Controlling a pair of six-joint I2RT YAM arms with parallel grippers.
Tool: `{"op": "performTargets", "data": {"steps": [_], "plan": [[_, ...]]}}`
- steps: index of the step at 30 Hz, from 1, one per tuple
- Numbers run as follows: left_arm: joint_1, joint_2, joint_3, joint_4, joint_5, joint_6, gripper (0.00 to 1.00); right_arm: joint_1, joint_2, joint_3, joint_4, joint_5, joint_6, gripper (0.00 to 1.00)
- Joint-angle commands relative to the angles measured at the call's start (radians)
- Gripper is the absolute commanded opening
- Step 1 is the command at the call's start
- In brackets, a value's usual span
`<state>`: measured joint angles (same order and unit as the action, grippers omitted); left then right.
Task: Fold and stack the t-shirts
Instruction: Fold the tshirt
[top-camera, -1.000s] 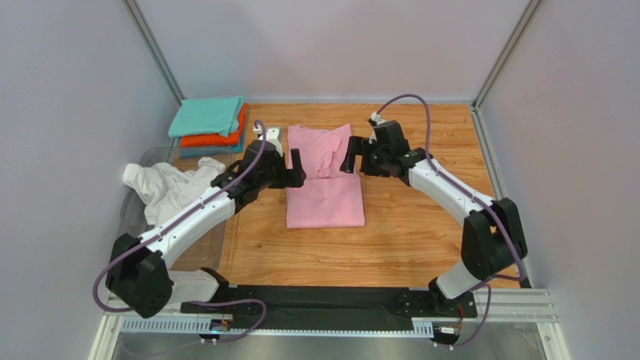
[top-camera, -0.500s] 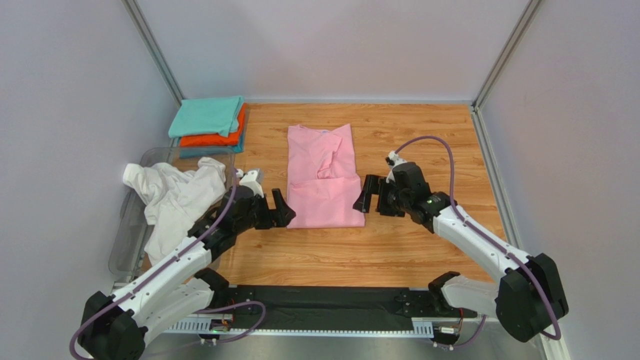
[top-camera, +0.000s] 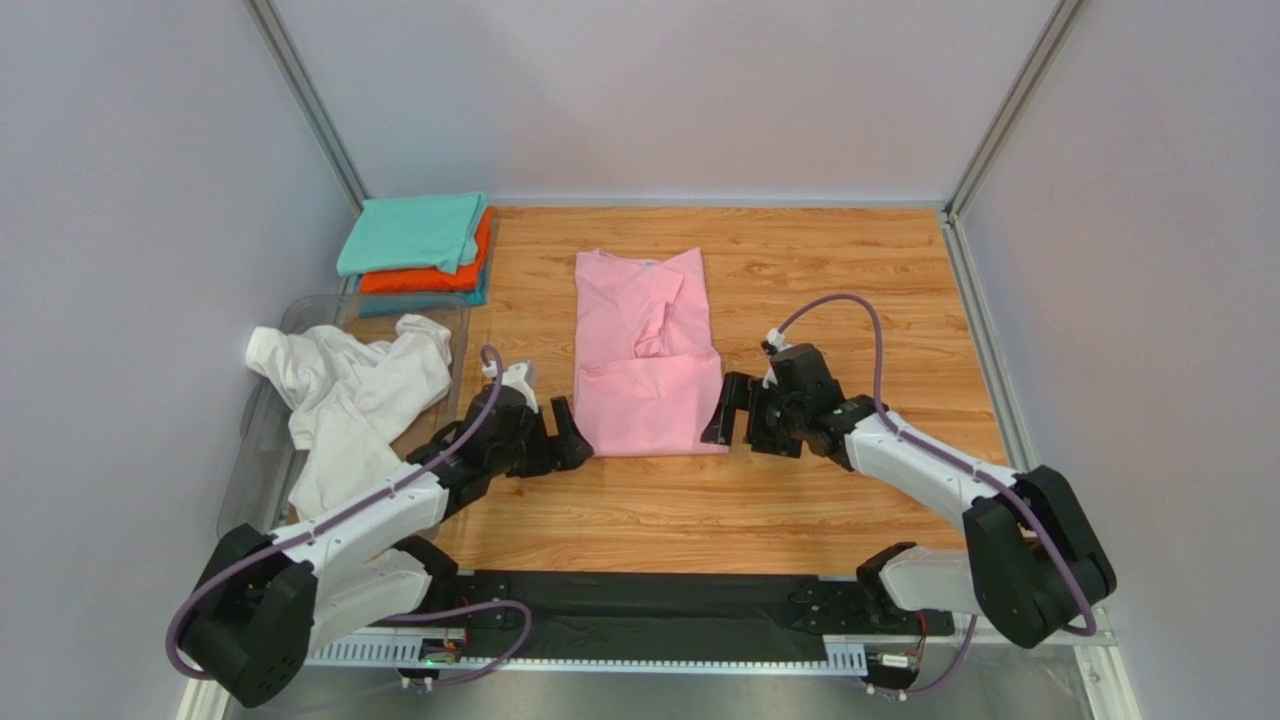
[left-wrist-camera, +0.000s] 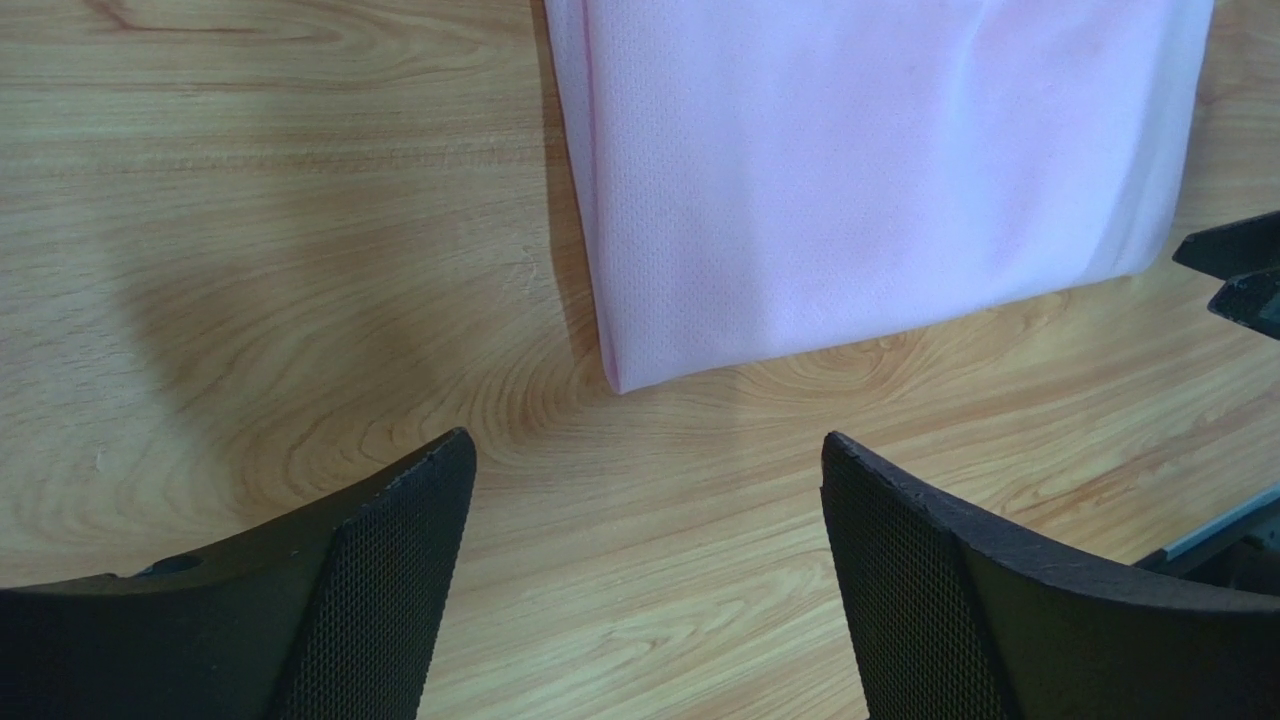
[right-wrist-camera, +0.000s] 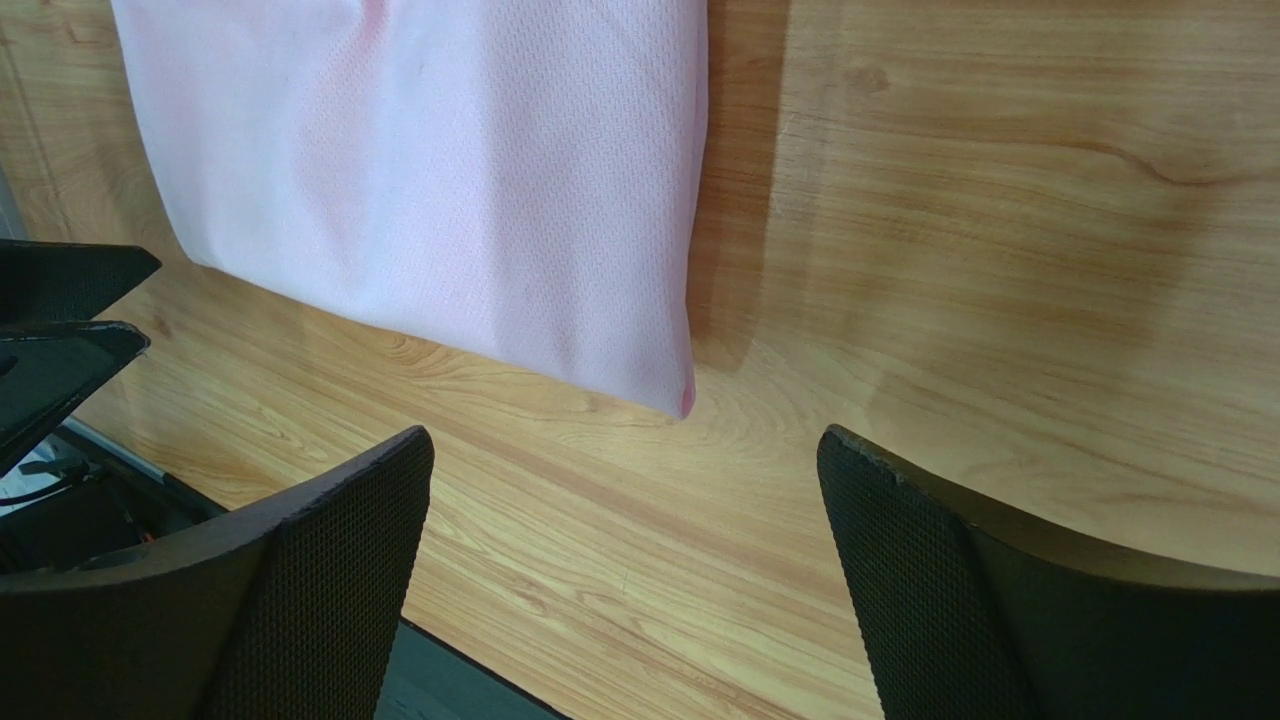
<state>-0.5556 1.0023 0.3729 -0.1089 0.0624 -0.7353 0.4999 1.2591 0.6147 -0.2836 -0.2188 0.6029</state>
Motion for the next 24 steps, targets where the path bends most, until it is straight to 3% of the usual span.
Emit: {"op": "performTargets", "data": {"steps": [1, 7, 8, 13, 16, 17, 21, 24], "plan": [[0.003, 0.047, 0.001, 0.095, 0.007, -0.004, 0.9, 0.008, 0.042, -0.001, 0.086, -0.022, 0.02, 1.0], [0.003, 0.098, -0.006, 0.104, -0.021, -0.016, 0.7, 0.015, 0.109, 0.006, 0.11, -0.028, 0.026, 0.92], [0.003, 0.102, -0.006, 0.104, -0.027, -0.016, 0.66, 0.015, 0.115, 0.008, 0.113, -0.025, 0.024, 0.87], [0.003, 0.136, -0.003, 0.133, -0.049, -0.019, 0.56, 0.015, 0.16, 0.016, 0.126, -0.024, 0.034, 0.74], [0.003, 0.165, -0.002, 0.152, -0.042, -0.021, 0.55, 0.017, 0.186, 0.02, 0.13, -0.022, 0.04, 0.67], [0.003, 0.173, 0.0, 0.159, -0.041, -0.021, 0.55, 0.017, 0.191, 0.022, 0.132, -0.024, 0.044, 0.6], [0.003, 0.22, 0.003, 0.192, -0.023, -0.019, 0.52, 0.019, 0.21, 0.026, 0.133, -0.025, 0.047, 0.55], [0.003, 0.248, 0.009, 0.204, -0.004, -0.021, 0.39, 0.02, 0.221, 0.026, 0.133, -0.028, 0.052, 0.44]]}}
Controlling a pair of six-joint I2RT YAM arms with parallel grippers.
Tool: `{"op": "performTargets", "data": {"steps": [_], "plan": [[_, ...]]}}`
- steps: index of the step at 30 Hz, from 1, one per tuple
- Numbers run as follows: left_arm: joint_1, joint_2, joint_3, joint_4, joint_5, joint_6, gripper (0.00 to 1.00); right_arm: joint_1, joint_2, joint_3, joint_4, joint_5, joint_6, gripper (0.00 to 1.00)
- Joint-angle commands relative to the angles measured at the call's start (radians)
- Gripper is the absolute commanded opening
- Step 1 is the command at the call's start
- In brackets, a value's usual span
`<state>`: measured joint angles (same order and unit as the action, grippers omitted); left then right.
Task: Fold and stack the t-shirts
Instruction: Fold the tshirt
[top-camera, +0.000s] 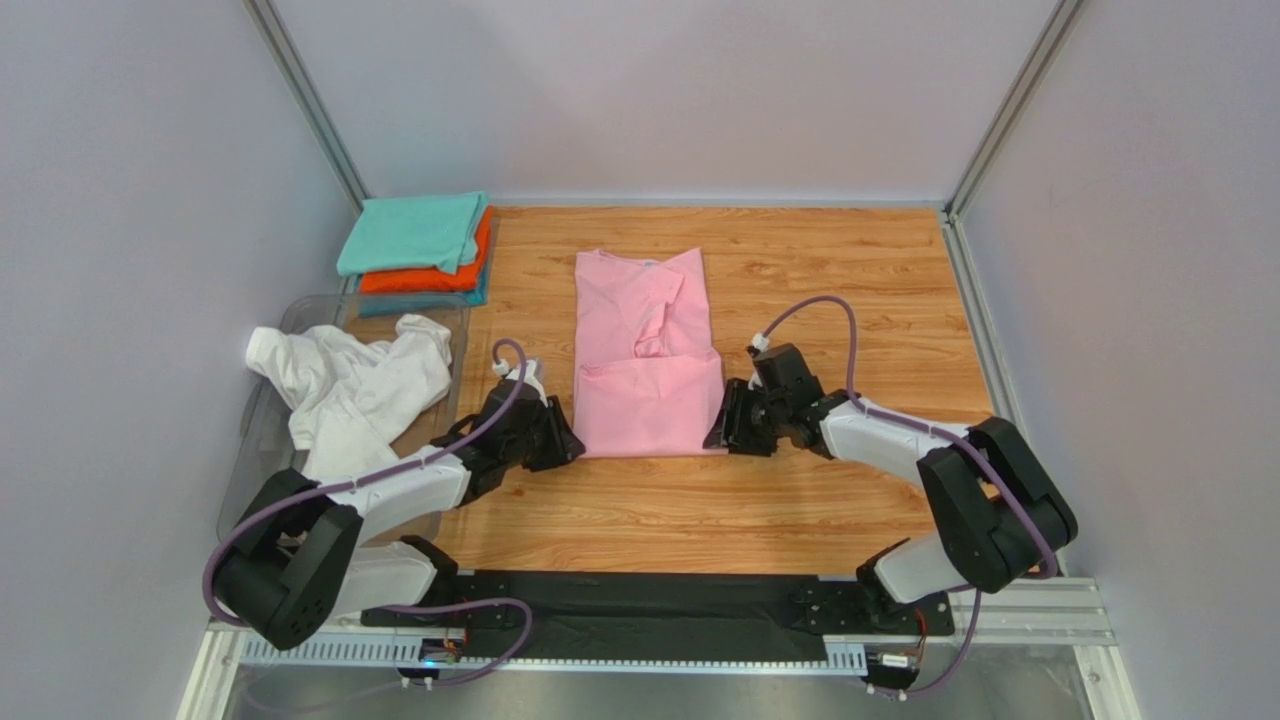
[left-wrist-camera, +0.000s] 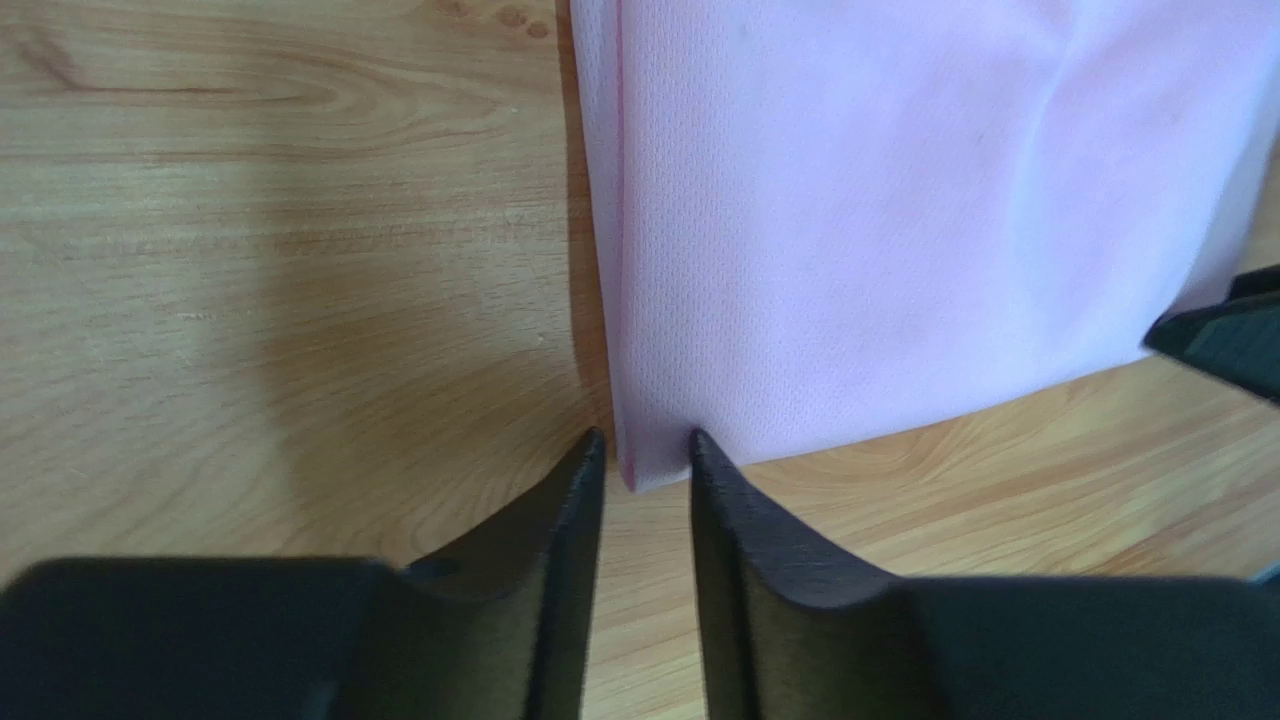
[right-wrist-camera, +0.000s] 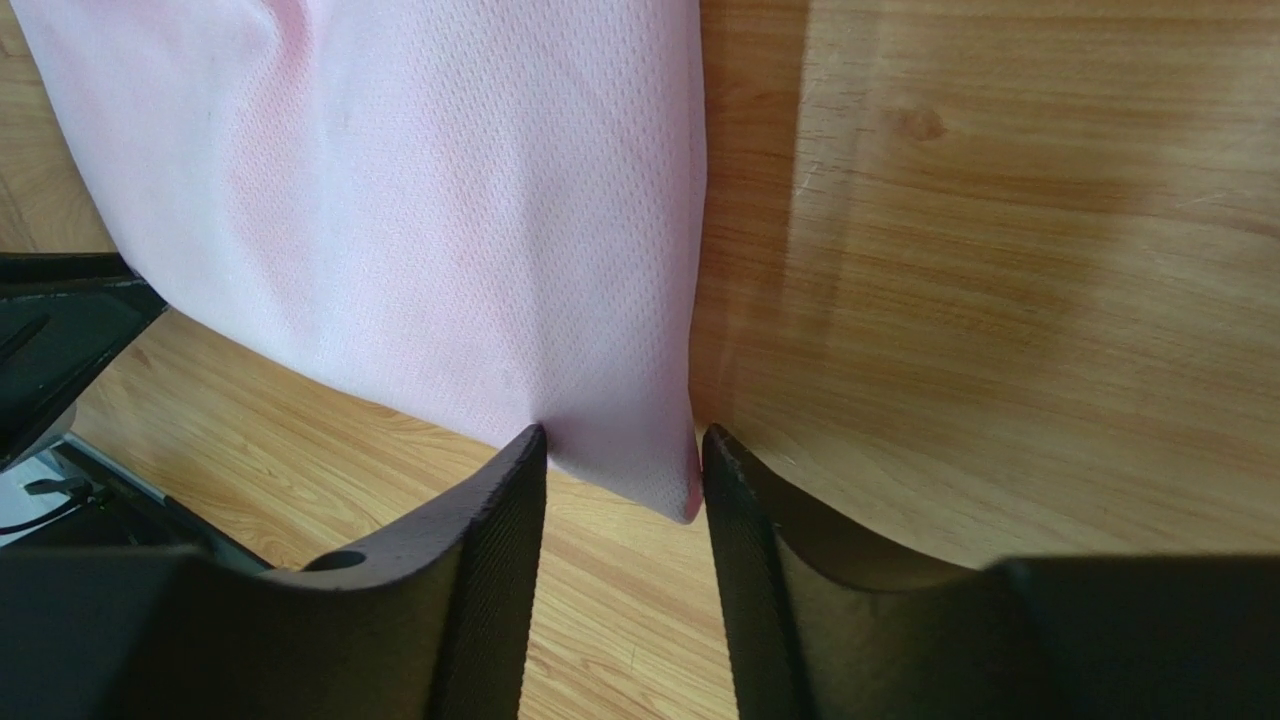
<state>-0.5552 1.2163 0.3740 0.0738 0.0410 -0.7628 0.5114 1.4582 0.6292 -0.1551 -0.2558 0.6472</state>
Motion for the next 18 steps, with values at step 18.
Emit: {"op": "performTargets", "data": {"steps": [18], "plan": [[-0.02, -0.185, -0.079, -0.066, 0.102, -0.026, 0.0, 0.097, -0.177, -0.061, -0.11, 0.082, 0.04, 0.05]]}}
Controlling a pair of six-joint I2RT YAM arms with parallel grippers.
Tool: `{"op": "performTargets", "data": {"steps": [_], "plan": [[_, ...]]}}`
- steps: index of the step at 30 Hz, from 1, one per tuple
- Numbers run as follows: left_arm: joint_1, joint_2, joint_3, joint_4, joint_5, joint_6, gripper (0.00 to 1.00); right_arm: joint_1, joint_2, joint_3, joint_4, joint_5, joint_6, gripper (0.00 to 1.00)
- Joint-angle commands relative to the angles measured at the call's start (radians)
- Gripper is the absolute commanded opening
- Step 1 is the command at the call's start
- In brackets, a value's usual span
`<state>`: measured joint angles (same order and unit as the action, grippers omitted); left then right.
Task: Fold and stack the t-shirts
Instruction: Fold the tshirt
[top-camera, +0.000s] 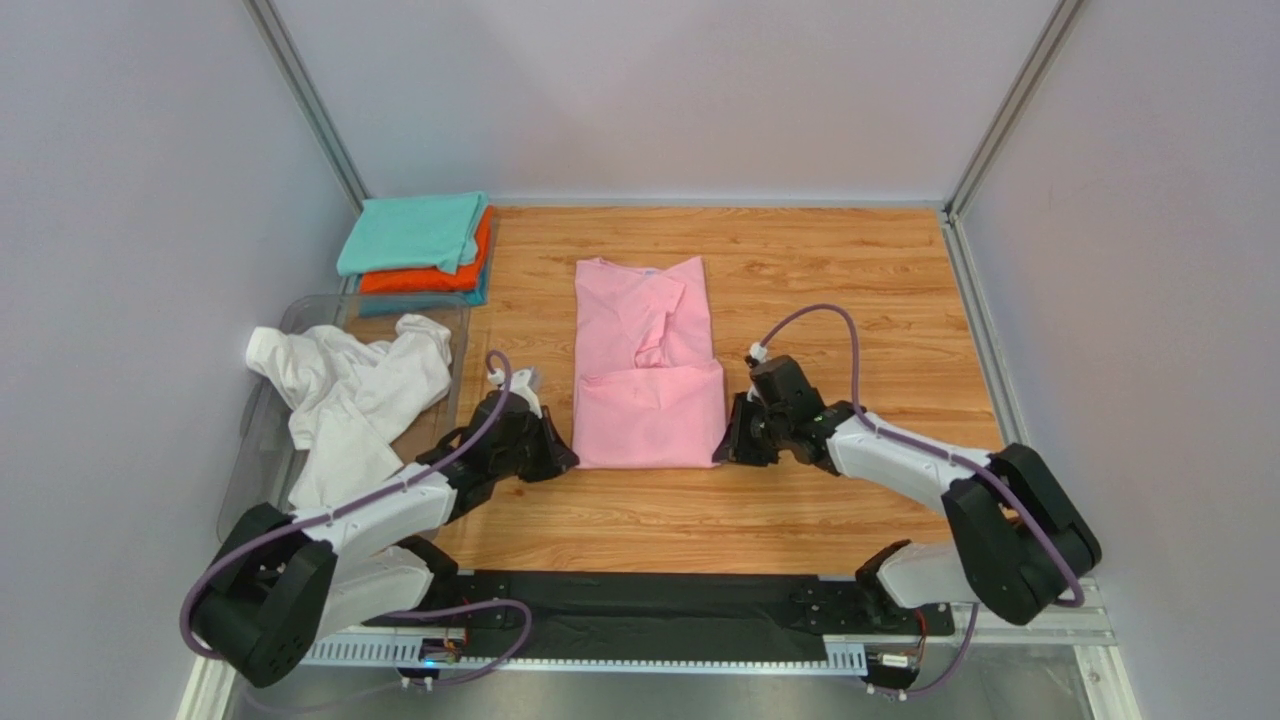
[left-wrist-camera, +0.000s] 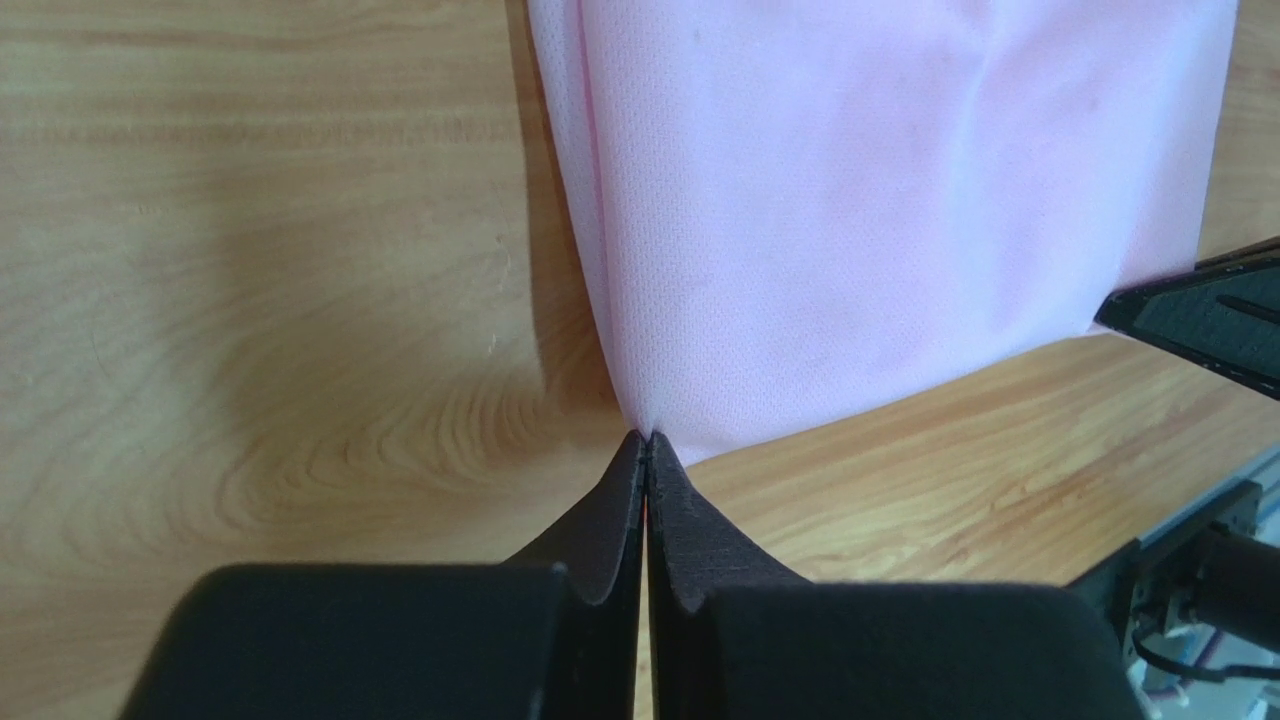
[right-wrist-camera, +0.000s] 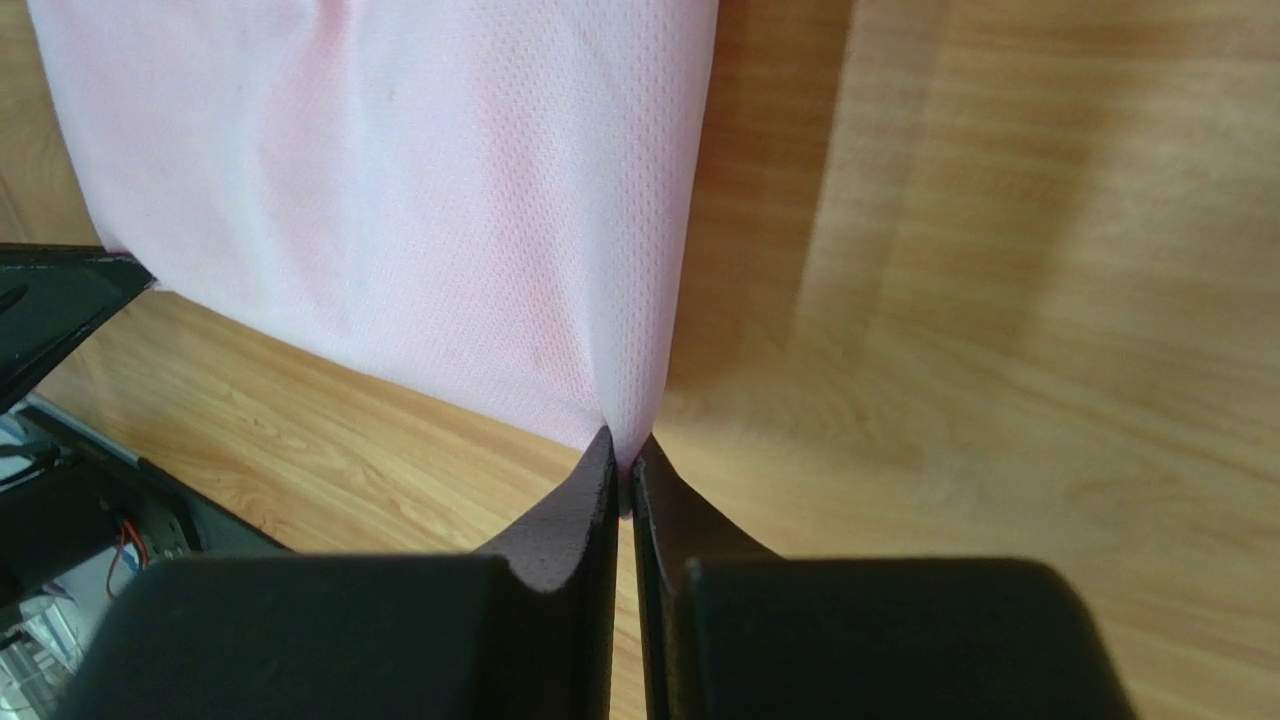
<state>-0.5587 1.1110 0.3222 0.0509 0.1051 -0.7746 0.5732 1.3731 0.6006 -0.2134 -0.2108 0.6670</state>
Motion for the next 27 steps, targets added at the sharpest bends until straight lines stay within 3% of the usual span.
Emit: {"op": "performTargets", "data": {"steps": [1, 9, 13, 27], "plan": [[-0.027, -0.108, -0.037, -0.084, 0.033, -0.015, 0.0, 0.048, -0.117, -0.045, -0.063, 0.051, 0.029, 0.05], [-0.173, -0.48, -0.066, -0.385, 0.028, -0.087, 0.0, 0.223, -0.411, -0.102, -0.281, 0.102, 0.106, 0.06], [-0.242, -0.634, -0.022, -0.552, 0.033, -0.117, 0.0, 0.29, -0.485, -0.093, -0.402, 0.102, 0.154, 0.06], [-0.429, -0.632, 0.262, -0.835, 0.054, -0.129, 0.0, 0.441, -0.595, 0.07, -0.664, 0.025, 0.2, 0.07]]}}
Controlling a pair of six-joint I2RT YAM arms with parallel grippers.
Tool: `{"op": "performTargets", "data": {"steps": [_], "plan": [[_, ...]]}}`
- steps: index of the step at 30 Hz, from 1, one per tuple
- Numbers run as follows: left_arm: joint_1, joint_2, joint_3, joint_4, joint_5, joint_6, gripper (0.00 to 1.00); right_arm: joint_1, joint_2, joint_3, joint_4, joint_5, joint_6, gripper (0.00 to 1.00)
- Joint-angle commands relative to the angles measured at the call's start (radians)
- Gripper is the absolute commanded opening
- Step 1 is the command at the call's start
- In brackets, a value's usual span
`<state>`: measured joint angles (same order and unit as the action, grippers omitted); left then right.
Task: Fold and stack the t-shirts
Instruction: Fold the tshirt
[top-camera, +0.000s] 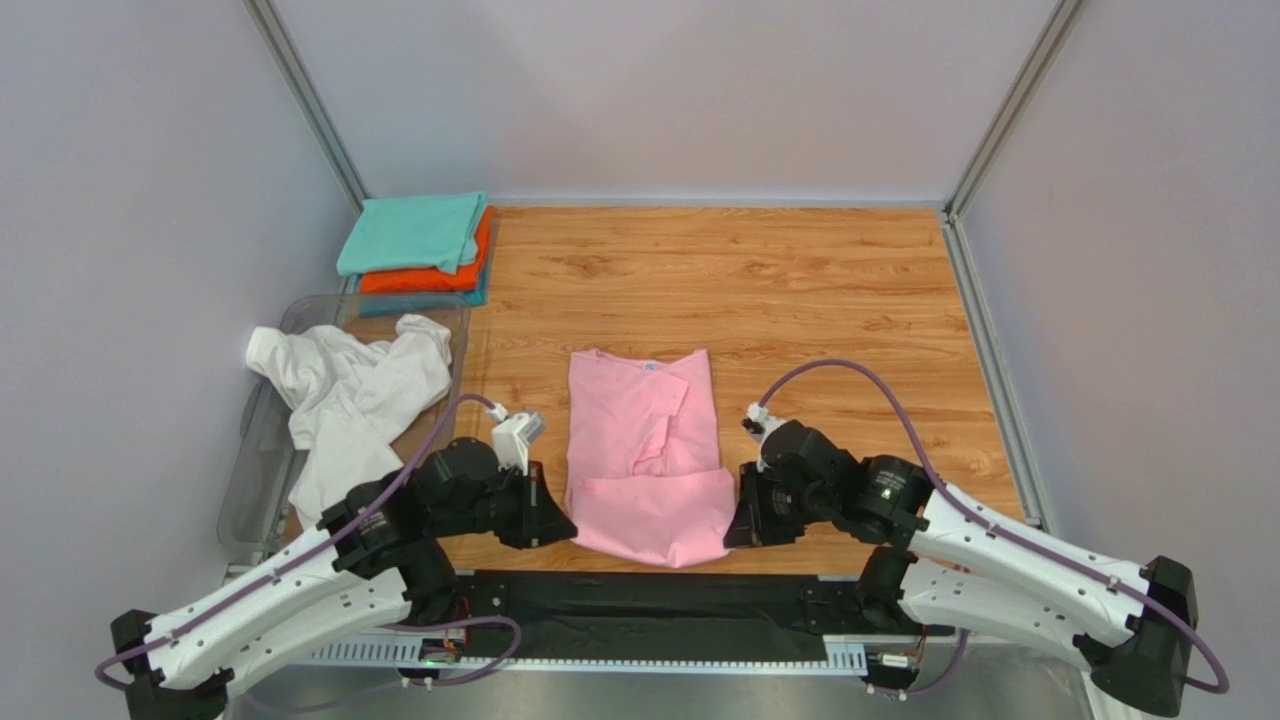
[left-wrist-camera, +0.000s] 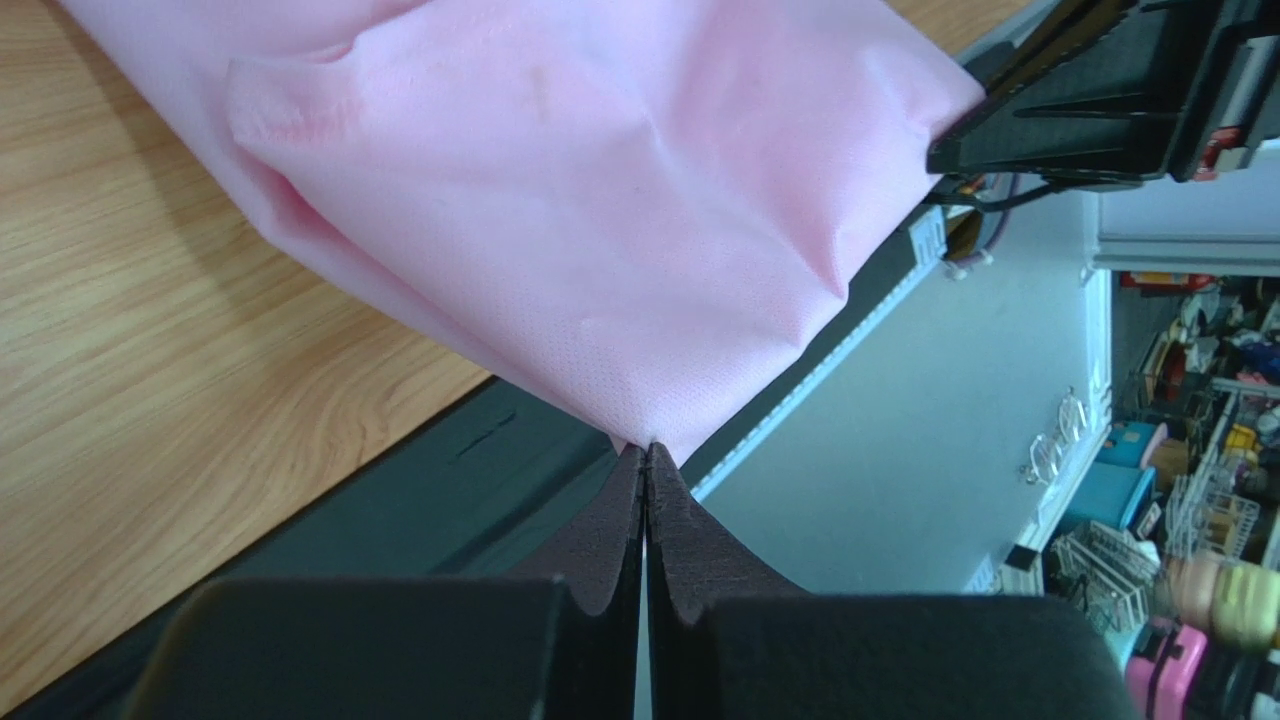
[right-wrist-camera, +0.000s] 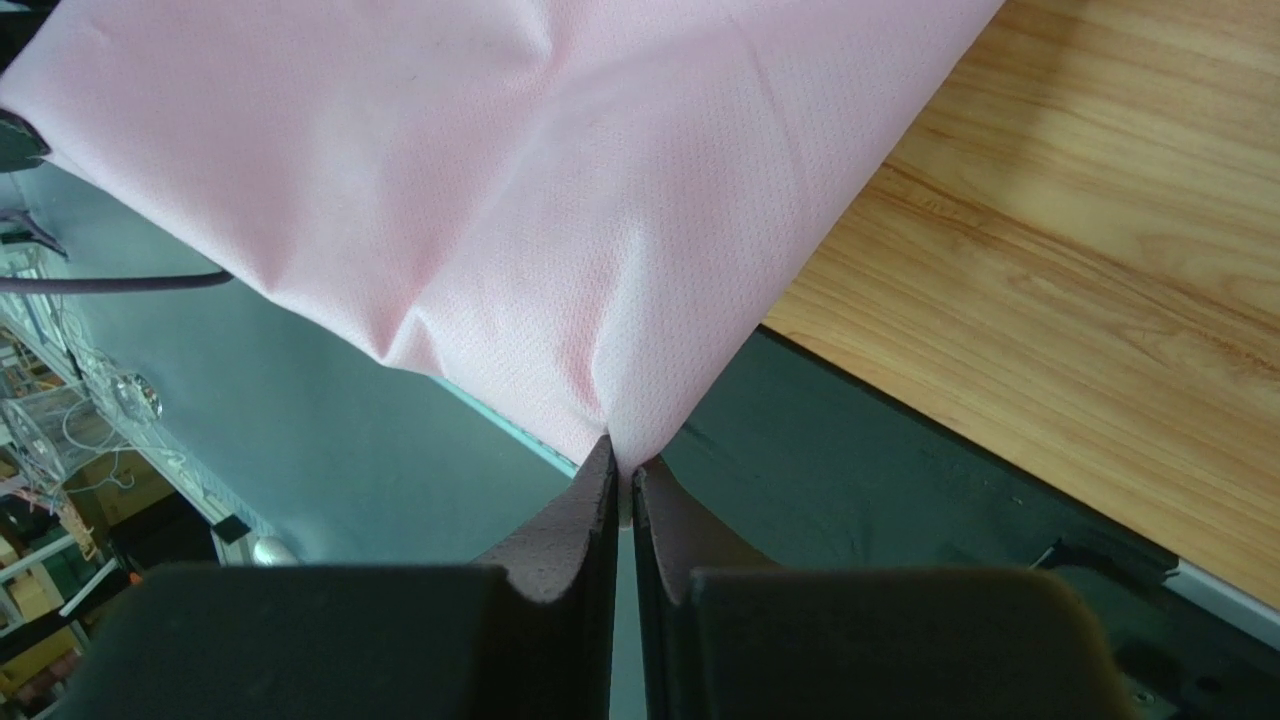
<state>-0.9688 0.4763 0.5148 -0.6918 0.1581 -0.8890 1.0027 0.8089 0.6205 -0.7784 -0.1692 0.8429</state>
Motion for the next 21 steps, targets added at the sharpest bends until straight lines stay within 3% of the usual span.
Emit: {"op": "performTargets", "data": {"steps": [1, 6, 13, 17, 21], "plan": [[-0.024, -0.002, 0.074, -0.109, 0.004, -0.019, 0.0, 0.011, -0.039, 0.056, -0.11, -0.021, 0.027, 0.06], [-0.03, -0.021, 0.083, -0.124, 0.024, -0.041, 0.0, 0.011, -0.077, 0.107, -0.2, -0.018, 0.024, 0.06], [-0.03, 0.005, 0.106, -0.114, -0.032, -0.042, 0.0, 0.01, -0.04, 0.188, -0.203, 0.045, -0.027, 0.08], [-0.03, 0.01, 0.137, -0.101, -0.125, -0.042, 0.0, -0.009, 0.009, 0.246, -0.19, 0.079, -0.074, 0.08], [-0.03, 0.036, 0.163, -0.1, -0.218, -0.031, 0.0, -0.105, 0.05, 0.28, -0.157, 0.062, -0.137, 0.08]]}}
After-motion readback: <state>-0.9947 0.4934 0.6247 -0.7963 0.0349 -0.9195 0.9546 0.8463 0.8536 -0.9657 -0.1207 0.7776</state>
